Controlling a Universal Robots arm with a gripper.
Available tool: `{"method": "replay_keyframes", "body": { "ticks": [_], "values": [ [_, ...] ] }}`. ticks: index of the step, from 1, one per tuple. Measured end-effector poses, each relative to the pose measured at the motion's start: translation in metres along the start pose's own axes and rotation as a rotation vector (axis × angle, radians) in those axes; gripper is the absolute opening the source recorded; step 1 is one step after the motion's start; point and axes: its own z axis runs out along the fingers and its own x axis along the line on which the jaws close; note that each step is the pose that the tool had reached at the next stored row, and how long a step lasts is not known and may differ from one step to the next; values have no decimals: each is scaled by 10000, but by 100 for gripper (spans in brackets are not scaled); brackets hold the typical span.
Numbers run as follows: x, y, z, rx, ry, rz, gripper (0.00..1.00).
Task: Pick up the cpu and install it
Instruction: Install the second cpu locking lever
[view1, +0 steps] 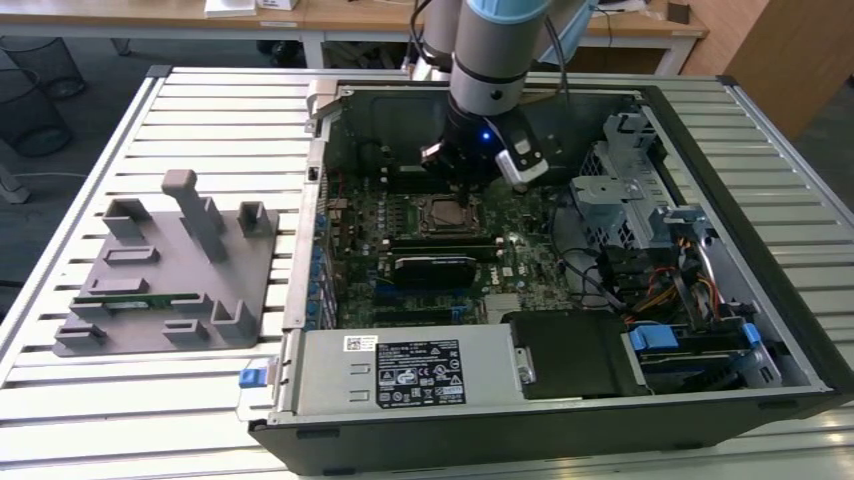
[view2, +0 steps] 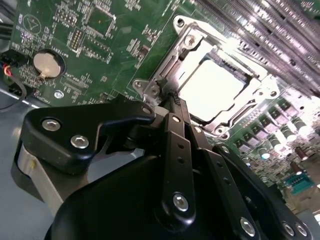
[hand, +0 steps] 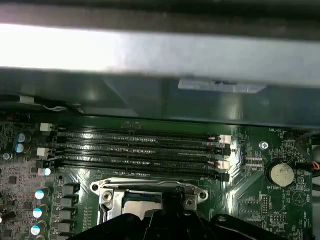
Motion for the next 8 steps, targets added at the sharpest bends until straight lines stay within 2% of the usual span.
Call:
{"method": "replay_keyframes", "body": {
  "ticks": [8],
  "values": [
    [5, -68, -18, 3, 1, 1, 11]
  ]
}}
